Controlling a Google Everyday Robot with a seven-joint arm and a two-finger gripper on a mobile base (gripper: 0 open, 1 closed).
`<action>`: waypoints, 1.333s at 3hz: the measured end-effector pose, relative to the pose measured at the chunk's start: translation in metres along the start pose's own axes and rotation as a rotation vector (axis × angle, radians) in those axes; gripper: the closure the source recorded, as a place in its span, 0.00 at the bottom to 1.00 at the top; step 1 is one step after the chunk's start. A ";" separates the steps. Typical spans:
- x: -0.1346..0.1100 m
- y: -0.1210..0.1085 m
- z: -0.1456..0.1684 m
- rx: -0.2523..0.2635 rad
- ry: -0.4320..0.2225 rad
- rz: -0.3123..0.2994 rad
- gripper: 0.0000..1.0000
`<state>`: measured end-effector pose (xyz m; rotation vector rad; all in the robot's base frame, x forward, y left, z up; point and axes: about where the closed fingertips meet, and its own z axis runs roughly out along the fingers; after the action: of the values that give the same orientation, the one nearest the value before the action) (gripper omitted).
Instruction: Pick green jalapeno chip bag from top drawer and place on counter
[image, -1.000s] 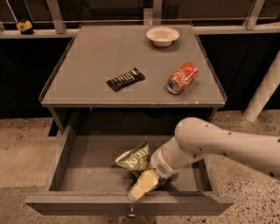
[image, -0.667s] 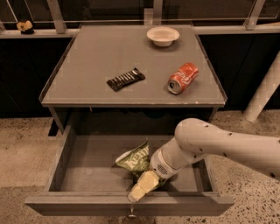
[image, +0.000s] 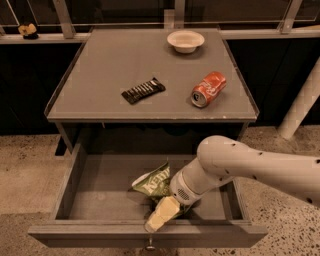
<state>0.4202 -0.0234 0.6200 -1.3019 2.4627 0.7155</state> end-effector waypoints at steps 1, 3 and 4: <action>-0.007 -0.003 0.000 0.007 -0.007 -0.017 0.00; -0.034 -0.033 0.002 -0.007 -0.022 -0.102 0.00; -0.044 -0.038 -0.003 0.003 -0.040 -0.110 0.00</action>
Offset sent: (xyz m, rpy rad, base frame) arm 0.0846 0.0232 0.0034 0.0663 -0.1356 0.1094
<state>0.4762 -0.0123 0.6306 -1.3956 2.3399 0.7036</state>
